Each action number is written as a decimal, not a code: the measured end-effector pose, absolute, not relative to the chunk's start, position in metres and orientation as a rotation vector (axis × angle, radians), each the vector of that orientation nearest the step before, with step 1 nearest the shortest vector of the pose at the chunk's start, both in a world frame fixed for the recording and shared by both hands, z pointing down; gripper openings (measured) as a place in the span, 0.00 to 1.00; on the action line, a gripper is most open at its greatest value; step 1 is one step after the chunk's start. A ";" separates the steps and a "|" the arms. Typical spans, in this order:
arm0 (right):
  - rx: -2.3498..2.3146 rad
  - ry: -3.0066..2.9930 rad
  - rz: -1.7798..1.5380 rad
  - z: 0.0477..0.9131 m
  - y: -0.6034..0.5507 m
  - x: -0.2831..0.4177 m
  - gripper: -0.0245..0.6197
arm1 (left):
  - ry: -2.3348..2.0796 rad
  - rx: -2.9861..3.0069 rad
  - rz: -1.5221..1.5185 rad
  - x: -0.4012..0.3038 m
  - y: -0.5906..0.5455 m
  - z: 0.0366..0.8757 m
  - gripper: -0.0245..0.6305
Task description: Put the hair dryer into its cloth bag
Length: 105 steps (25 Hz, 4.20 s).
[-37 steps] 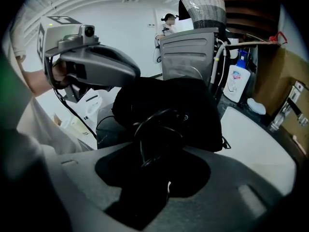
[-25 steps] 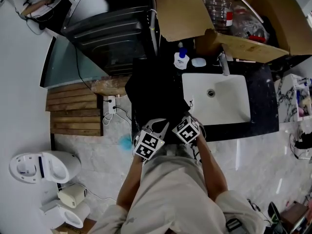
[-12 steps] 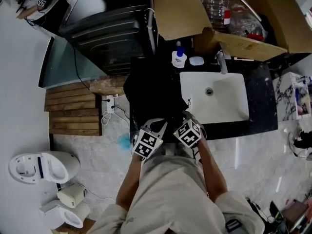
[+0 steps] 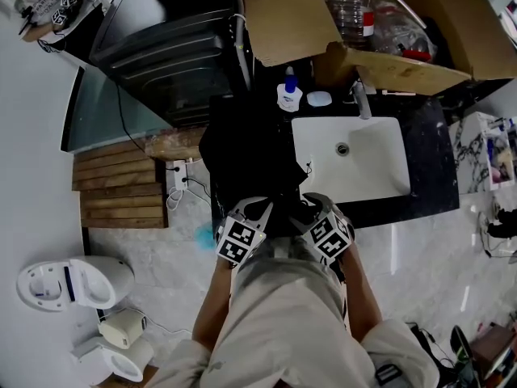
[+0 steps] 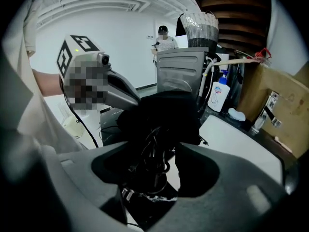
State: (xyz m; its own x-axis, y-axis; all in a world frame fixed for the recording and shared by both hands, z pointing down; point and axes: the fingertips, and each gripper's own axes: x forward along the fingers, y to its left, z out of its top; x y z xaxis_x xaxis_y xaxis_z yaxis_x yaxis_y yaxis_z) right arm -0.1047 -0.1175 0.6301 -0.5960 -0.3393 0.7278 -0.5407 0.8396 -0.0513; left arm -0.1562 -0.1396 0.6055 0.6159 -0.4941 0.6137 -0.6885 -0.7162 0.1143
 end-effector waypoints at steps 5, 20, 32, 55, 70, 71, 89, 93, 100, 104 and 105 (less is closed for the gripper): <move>0.602 -2.207 0.355 0.644 -0.099 -0.086 0.45 | -0.950 2.508 0.806 -0.155 -0.141 0.606 0.05; 0.508 -2.185 0.377 0.661 -0.079 -0.083 0.45 | -0.924 2.524 0.824 -0.151 -0.141 0.604 0.05; 0.500 -2.162 0.386 0.676 -0.078 -0.082 0.51 | -0.902 2.531 0.820 -0.148 -0.141 0.606 0.05; 0.560 -2.265 0.358 0.653 -0.126 -0.126 0.50 | -0.847 2.574 0.769 -0.136 -0.135 0.597 0.05; 0.799 -2.374 0.363 0.644 -0.185 -0.133 0.19 | -0.767 2.590 0.760 -0.119 -0.132 0.597 0.05; 0.799 -2.380 0.377 0.644 -0.185 -0.132 0.19 | -0.761 2.590 0.759 -0.118 -0.131 0.598 0.05; 0.909 -2.333 0.384 0.637 -0.160 -0.082 0.22 | -0.856 2.542 0.852 -0.123 -0.140 0.628 0.06; 0.946 -2.361 0.376 0.617 -0.155 -0.077 0.22 | -0.885 2.549 0.821 -0.125 -0.143 0.622 0.16; 1.035 -2.425 0.308 0.574 -0.155 -0.068 0.22 | -1.003 2.577 0.664 -0.132 -0.155 0.589 0.16; 1.085 -2.446 0.255 0.550 -0.157 -0.065 0.22 | -1.098 2.615 0.532 -0.139 -0.166 0.559 0.16; 1.094 -2.451 0.240 0.546 -0.156 -0.064 0.22 | -1.119 2.625 0.505 -0.140 -0.168 0.552 0.16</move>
